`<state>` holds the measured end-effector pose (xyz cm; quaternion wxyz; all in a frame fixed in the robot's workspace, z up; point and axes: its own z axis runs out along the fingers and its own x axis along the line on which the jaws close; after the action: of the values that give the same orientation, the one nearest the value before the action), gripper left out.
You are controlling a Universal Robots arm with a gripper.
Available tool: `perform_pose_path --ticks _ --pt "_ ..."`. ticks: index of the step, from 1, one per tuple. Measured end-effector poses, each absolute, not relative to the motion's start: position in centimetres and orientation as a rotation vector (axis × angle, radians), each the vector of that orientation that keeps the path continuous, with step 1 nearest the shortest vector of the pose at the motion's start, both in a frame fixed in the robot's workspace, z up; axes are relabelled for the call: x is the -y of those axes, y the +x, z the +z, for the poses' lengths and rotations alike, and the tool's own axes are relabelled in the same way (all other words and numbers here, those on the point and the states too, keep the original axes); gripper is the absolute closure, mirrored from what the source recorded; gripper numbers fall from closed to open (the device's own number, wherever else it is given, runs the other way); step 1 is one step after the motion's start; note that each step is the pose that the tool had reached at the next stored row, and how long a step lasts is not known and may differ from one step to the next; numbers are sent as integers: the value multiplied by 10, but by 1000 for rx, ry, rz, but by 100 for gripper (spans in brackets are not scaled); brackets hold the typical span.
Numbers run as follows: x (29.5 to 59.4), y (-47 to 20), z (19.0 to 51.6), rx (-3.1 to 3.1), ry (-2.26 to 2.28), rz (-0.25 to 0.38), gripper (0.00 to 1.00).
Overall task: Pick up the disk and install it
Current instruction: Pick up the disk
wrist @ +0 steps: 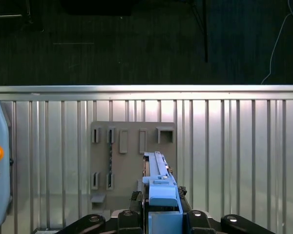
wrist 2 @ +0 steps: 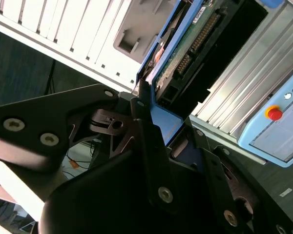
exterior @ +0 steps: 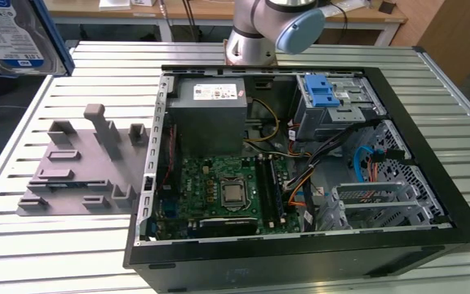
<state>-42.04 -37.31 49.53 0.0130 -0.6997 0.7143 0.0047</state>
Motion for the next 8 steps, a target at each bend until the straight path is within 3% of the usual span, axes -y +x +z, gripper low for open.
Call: perform_pose_path --ticks 8 --pt "374 -399 495 -2226 -2181 16 64"
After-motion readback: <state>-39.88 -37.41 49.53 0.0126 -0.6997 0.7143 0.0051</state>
